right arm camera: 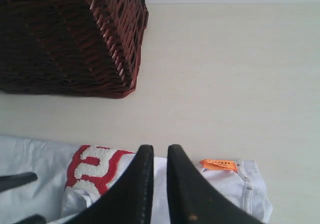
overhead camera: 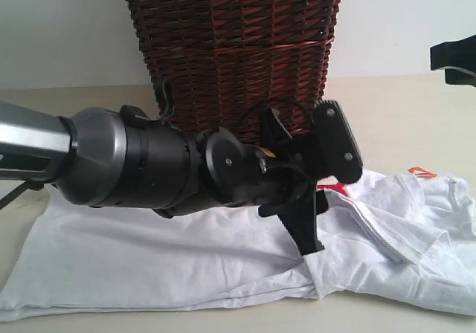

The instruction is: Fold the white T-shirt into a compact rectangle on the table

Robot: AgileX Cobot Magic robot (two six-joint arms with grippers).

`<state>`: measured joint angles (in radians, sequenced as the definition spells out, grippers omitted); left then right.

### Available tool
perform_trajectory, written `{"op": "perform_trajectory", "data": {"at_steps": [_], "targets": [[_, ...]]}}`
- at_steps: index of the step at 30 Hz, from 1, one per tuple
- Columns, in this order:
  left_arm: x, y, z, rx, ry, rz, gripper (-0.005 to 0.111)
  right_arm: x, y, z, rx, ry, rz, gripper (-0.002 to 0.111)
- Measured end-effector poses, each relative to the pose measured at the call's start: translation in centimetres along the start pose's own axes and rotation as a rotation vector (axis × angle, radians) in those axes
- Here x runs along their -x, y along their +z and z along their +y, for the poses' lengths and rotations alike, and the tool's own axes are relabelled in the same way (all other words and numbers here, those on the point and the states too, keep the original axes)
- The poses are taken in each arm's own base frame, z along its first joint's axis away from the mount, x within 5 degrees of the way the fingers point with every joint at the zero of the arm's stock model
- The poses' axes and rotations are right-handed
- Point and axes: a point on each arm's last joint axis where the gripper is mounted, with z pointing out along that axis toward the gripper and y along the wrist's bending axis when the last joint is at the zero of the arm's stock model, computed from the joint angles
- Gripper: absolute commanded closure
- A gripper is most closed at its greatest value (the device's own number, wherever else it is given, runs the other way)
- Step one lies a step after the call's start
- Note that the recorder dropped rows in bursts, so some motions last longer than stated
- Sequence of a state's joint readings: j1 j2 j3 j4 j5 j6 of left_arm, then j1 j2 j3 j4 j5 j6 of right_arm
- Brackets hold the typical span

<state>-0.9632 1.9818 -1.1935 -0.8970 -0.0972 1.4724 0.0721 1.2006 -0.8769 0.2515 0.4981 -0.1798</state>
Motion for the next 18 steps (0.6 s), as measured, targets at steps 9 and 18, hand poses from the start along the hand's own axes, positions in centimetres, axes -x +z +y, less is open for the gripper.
{"op": "perform_trajectory", "data": {"at_steps": [9, 18], "targets": [[1.6, -3.7, 1.6, 0.035, -0.146, -0.060, 0.107, -1.6, -0.2, 0.3, 0.043, -0.053, 0.177, 0.108], [0.2, -14.1, 5.8, 0.177, -0.267, -0.151, 0.107, -7.9, 0.4, 4.2, 0.251, -0.281, 0.641, 0.108]]}}
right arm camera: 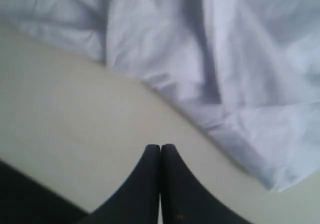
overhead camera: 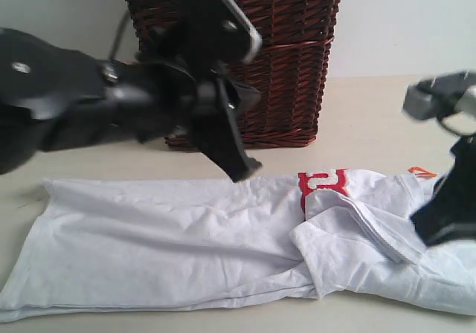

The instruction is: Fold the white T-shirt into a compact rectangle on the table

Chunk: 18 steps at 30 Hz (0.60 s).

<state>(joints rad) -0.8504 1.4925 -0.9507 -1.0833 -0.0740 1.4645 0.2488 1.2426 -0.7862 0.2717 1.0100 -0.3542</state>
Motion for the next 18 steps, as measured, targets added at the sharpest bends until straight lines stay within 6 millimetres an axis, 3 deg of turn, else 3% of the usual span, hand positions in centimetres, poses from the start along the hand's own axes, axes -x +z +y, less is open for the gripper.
{"op": "perform_trajectory", "data": {"at_steps": [4, 9, 14, 18], "targets": [[1.1, -4.8, 2.7, 0.083, -0.107, -0.090, 0.107, -1.1, 2.8, 1.4, 0.031, -0.093, 0.152, 0.108], [2.3, -9.4, 3.2, 0.052, -0.134, -0.196, 0.107, -0.4, 5.2, 1.4, 0.010, -0.107, 0.152, 0.108], [2.9, -11.8, 3.0, 0.041, -0.129, -0.257, 0.107, 1.7, 8.0, 0.3, -0.049, -0.019, 0.039, 0.108], [3.0, -12.9, 3.0, 0.045, -0.127, -0.283, 0.107, 2.1, 10.4, -0.3, -0.062, 0.009, 0.065, 0.108]]}}
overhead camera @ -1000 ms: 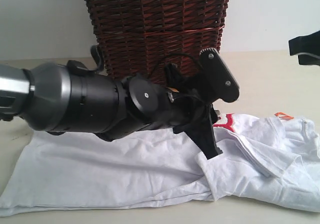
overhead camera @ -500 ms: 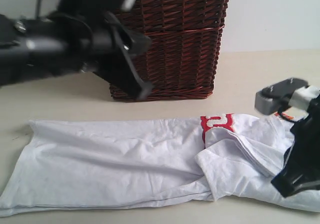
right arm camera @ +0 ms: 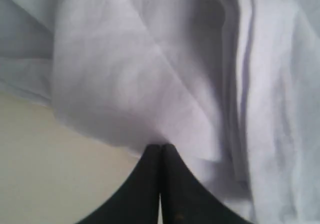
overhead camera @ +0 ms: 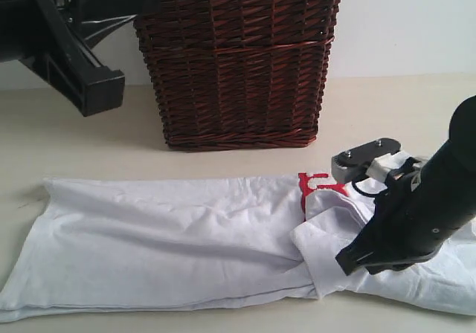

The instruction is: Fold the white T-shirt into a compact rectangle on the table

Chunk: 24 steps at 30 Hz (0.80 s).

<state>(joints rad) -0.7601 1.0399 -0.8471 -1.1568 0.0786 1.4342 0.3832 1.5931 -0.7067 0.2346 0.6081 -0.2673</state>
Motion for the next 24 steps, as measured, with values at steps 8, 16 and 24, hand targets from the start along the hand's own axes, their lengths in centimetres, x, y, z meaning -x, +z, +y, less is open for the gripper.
{"op": "perform_trajectory", "data": {"at_steps": [8, 16, 24], "targets": [[0.9, -1.5, -0.2, -0.021, 0.005, -0.046, 0.107, 1.0, 2.3, -1.1, -0.072, 0.011, 0.070, 0.108], [1.0, -1.7, -0.3, -0.041, -0.007, -0.051, 0.107, 2.2, 1.5, -1.7, -0.142, -0.035, 0.068, 0.108], [1.0, -1.8, -0.8, -0.089, -0.020, -0.047, 0.107, 3.3, 0.8, -3.7, -0.369, -0.019, -0.041, 0.108]]}}
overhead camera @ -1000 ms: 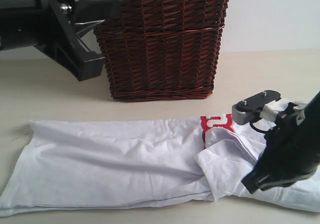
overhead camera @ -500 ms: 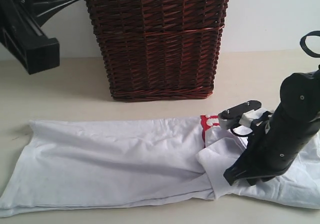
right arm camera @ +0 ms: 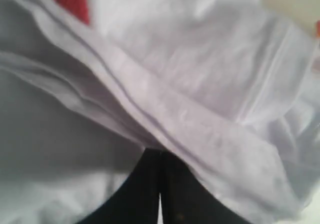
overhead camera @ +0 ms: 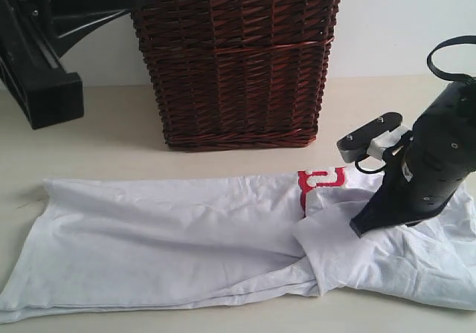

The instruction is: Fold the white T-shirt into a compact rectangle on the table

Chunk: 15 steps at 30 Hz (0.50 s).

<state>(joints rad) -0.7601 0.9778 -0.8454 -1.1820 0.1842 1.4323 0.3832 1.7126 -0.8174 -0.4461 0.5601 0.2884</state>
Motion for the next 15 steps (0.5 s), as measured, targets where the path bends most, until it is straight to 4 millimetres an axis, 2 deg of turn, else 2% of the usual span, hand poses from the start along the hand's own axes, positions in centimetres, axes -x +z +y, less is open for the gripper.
{"op": "perform_trajectory", "data": {"at_steps": [4, 9, 13, 15], "targets": [[0.0, 0.0, 0.0, 0.000, -0.003, -0.001, 0.107, 1.7, -0.2, -0.3, -0.028, 0.010, -0.161, 0.108], [-0.4, 0.0, 0.0, 0.012, 0.017, 0.012, 0.107, 2.0, -0.5, -0.6, -0.056, 0.035, -0.201, 0.108], [-3.4, 0.2, 1.0, 0.157, -0.009, 0.084, 0.107, 1.6, -3.6, -1.4, -0.062, 0.130, -0.230, 0.108], [-4.4, 0.3, 2.1, 0.210, -0.112, 0.116, 0.107, 0.9, -5.3, -1.6, -0.042, 0.142, -0.222, 0.108]]}}
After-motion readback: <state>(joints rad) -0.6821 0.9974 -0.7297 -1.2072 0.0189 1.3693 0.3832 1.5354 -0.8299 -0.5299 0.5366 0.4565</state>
